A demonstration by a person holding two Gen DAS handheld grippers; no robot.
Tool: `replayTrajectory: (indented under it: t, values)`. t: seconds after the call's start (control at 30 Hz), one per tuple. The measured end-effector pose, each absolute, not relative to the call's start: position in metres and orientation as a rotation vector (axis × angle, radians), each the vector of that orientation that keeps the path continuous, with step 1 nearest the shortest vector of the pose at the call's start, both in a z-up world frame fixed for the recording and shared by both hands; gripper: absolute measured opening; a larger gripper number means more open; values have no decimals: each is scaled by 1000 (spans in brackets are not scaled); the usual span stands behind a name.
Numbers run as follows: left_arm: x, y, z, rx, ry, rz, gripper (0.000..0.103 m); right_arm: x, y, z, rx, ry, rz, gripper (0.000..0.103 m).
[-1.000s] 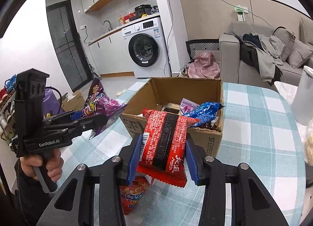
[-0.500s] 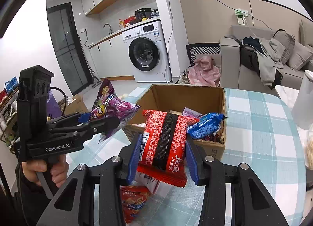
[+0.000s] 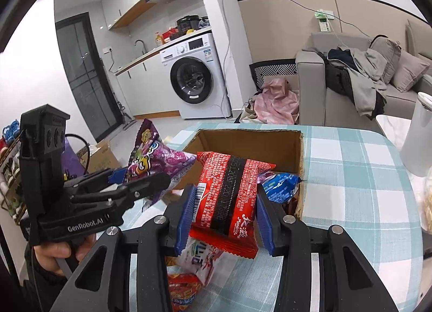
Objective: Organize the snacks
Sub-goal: 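Lower the purple bag and red sausage pack into the box and open both grippers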
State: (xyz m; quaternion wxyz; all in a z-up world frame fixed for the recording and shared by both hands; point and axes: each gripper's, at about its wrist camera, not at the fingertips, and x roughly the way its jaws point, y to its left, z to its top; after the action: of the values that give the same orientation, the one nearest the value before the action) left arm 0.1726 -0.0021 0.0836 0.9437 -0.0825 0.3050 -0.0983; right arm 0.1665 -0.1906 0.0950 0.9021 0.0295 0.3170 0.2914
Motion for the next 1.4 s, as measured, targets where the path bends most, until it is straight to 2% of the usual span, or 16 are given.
replayTrajectory:
  t: [0.9, 1.07, 1.17, 1.27, 1.33, 1.4]
  values:
    - [228, -9, 57, -153, 658, -140, 53, 231, -178, 80, 93, 707, 534, 43]
    - [225, -6, 57, -168, 662, -146, 58, 229, -175, 81, 70, 696, 529, 44]
    - [219, -6, 61, -156, 652, -142, 61, 225, -176, 83, 66, 685, 531, 49]
    - [209, -5, 66, -155, 636, -139, 70, 220, -179, 85, 52, 677, 531, 58]
    - [204, -4, 69, -152, 629, -132, 83, 217, -184, 85, 64, 667, 529, 77]
    - [195, -3, 72, -154, 617, -145, 84, 214, -190, 87, 88, 658, 533, 89]
